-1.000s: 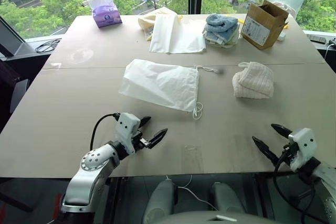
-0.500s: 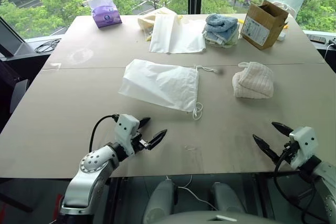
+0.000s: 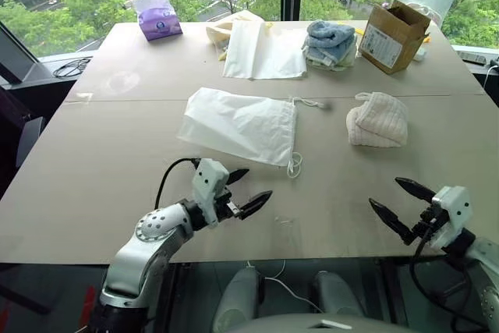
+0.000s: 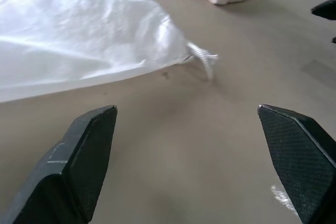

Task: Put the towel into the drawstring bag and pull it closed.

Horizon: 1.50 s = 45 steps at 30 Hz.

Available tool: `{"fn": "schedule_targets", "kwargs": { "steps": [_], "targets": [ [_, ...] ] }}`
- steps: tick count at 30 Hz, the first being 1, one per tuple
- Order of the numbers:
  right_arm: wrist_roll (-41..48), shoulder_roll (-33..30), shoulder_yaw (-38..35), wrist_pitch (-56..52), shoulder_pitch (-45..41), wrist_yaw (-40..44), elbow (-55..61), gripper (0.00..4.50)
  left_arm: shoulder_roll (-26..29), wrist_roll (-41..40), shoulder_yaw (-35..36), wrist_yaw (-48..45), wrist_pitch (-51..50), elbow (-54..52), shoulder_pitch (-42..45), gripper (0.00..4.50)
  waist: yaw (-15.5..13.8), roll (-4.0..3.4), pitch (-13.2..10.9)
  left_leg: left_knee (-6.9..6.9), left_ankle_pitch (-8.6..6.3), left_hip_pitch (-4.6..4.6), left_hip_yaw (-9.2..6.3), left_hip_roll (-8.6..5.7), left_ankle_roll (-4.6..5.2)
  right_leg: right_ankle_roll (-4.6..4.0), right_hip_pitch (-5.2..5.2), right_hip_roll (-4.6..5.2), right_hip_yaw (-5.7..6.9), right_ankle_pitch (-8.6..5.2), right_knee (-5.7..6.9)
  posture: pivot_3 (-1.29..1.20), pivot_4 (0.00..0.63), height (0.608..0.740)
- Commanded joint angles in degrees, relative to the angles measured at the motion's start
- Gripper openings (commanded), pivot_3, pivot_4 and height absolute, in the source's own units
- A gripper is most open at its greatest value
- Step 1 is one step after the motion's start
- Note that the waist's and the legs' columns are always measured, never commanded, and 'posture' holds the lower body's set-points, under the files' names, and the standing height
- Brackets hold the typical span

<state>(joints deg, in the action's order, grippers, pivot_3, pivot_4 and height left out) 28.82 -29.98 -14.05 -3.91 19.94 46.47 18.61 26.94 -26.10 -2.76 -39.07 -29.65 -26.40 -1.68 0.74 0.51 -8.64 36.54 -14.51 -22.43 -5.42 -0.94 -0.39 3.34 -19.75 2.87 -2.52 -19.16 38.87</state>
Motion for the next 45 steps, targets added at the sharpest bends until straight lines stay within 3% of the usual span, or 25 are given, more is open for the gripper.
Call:
{"fn": "schedule_targets", "kwargs": {
  "steps": [1,10,17,21,30,34,39,45],
  "targets": [
    [4.87,-0.33,-1.17,1.65,0.73,4.31,5.06,4.5,-0.55,-1.46,-2.15,0.67,-2.75,-3.24,2.44,4.44,0.05,0.0,0.0,0.0,0.0,0.01,0.01,0.0,0.0,0.0,0.0,-0.01,-0.01,0.0,0.01,0.0,0.15,0.74],
    [7.69,-2.37,-0.57,-0.2,2.42,7.54,11.32,4.5,-8.47,3.74,-11.24,11.93,-8.21,-4.85,6.91,4.44,0.01,0.04,-0.02,0.18,0.0,-0.08,-0.06,-0.01,0.0,0.02,0.03,-0.07,0.03,0.01,0.0,0.0,0.15,0.74],
    [8.59,-3.9,0.5,-3.46,1.26,6.78,13.78,4.5,-13.95,14.82,-17.86,24.51,-11.8,-4.74,12.25,4.44,-0.09,0.05,-0.03,0.43,0.0,-0.13,-0.14,-0.02,0.01,0.04,0.13,-0.14,0.06,0.02,0.02,0.0,0.15,0.74],
    [8.03,-3.78,1.19,-4.18,0.57,6.22,13.97,4.5,-13.7,21.26,-23.49,26.57,-10.09,-5.1,14.19,4.44,-0.1,0.07,-0.04,0.44,0.0,-0.15,-0.15,-0.02,0.01,0.05,0.14,-0.15,0.06,0.03,0.01,0.0,0.15,0.74],
    [6.06,-3.2,1.57,-3.52,1.1,4.48,14.84,4.5,-21.28,34.32,-22.86,39.64,-9.57,7.09,21.05,4.44,-0.39,0.1,-0.06,0.55,0.0,-0.22,-0.23,-0.15,0.01,0.09,0.16,-0.14,0.12,0.04,0.01,0.0,0.15,0.74],
    [4.91,-2.22,1.82,-2.47,0.75,3.48,14.6,4.5,-25.88,35.67,-19.72,43.46,-9.0,15.84,23.5,4.44,-0.63,0.12,-0.07,0.61,0.0,-0.29,-0.34,-0.17,0.01,0.1,0.15,-0.13,0.21,0.05,0.03,0.0,0.15,0.74],
    [3.68,-1.17,2.22,-1.05,0.99,3.02,14.31,4.5,-27.49,37.0,-18.88,43.68,-2.37,25.6,27.8,4.44,-0.71,0.13,-0.08,0.62,0.0,-0.3,-0.34,-0.23,0.0,0.11,0.14,-0.12,0.22,0.05,0.03,0.0,0.15,0.74],
    [2.64,-0.36,1.5,0.85,3.22,3.14,14.0,4.5,-27.36,39.77,-19.32,44.18,1.23,27.76,27.61,4.44,-0.79,0.13,-0.08,0.6,0.0,-0.31,-0.33,-0.25,0.0,0.13,0.13,-0.08,0.2,0.05,0.02,0.0,0.15,0.74]
  ]
}}
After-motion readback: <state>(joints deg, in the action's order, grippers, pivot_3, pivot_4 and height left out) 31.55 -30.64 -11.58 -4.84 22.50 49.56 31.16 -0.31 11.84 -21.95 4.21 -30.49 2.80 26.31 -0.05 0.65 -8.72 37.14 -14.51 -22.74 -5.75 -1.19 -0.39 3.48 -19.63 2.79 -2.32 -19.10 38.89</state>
